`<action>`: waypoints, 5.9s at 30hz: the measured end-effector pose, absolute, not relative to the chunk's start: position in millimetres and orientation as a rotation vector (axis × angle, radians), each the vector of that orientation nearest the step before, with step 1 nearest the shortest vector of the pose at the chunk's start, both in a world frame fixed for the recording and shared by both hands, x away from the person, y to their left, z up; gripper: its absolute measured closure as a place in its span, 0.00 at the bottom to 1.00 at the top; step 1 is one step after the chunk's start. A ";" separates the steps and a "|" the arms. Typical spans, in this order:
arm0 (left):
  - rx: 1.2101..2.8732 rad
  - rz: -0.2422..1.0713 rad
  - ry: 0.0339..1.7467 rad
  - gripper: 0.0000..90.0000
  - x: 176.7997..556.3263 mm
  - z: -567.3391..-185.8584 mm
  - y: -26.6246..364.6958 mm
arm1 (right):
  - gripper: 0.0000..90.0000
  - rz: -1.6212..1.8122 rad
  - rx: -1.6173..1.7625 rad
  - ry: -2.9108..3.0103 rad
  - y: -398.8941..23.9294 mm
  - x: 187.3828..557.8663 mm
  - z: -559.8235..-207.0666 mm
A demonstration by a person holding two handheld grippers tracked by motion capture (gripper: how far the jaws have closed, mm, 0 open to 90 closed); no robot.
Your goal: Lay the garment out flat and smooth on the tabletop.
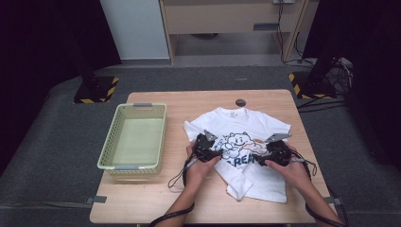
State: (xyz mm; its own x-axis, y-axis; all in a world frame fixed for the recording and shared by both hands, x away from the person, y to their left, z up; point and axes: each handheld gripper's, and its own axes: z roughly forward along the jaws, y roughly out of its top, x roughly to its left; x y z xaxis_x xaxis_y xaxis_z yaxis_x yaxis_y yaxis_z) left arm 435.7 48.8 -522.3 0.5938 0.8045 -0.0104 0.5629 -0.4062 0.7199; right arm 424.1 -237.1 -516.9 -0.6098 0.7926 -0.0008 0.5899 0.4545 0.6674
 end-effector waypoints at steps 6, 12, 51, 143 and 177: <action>2.110 0.431 0.974 0.34 401.4 -499.1 43.2 | 0.54 0.935 1.088 2.411 -252.8 376.2 -497.3; 2.162 0.436 0.891 0.34 383.1 -493.0 31.5 | 0.51 0.910 1.084 2.403 -267.7 342.0 -499.3; 2.169 0.341 0.819 0.33 363.0 -488.7 -11.6 | 0.50 0.859 1.263 2.367 -288.9 317.7 -506.5; 2.220 0.246 0.734 0.95 260.9 -492.3 93.7 | 0.89 0.770 1.244 2.521 -314.2 252.3 -497.7; 2.177 0.382 0.974 0.14 333.1 -518.0 88.7 | 0.09 0.854 1.302 2.355 -312.5 376.5 -485.9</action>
State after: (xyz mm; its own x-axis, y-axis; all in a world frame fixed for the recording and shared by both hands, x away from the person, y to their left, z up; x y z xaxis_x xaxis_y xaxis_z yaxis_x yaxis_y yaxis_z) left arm 333.1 88.7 -518.0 0.6721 0.7403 -0.0191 0.5302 -0.4631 0.7102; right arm 376.5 -312.5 -485.9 -0.5352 0.8447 0.0113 0.6554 0.4068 0.6364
